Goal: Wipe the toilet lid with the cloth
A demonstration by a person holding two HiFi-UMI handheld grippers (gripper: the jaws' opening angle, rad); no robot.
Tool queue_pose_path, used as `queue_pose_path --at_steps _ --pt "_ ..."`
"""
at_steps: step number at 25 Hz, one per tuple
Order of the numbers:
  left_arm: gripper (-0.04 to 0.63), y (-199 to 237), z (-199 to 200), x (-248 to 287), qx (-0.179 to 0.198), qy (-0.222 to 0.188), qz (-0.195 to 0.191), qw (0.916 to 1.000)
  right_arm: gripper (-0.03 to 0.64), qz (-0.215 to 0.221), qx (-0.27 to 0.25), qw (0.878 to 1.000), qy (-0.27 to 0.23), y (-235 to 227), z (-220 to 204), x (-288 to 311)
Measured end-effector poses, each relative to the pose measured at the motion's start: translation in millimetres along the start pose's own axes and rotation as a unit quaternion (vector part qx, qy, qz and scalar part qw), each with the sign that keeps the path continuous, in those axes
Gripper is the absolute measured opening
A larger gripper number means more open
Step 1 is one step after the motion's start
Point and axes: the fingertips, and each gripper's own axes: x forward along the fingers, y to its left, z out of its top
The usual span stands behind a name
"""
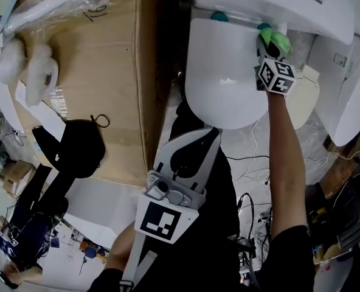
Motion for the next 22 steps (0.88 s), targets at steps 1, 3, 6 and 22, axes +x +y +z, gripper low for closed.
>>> queue_pose_path --at_steps 1,3,6,22 --pt "0.003 -1 -1 -1 0.001 0.001 -0.001 1.0000 0.051 0.023 -0.018 1.000 0.008 8 0 2" --pt "0.003 -4 -3 -3 0.004 0.001 -0.002 1.0000 0.051 0.072 -0.060 0.995 0.027 23 -5 2" --pt "0.003 -8 -4 -6 0.008 -0.001 -0.004 1.0000 0.052 0.148 -0.155 0.975 0.063 56 -25 -7" --pt "0.003 -47 -16 -21 0.014 -0.006 -0.005 0.9999 0.051 0.324 -0.347 0.868 0.145 186 -232 -159"
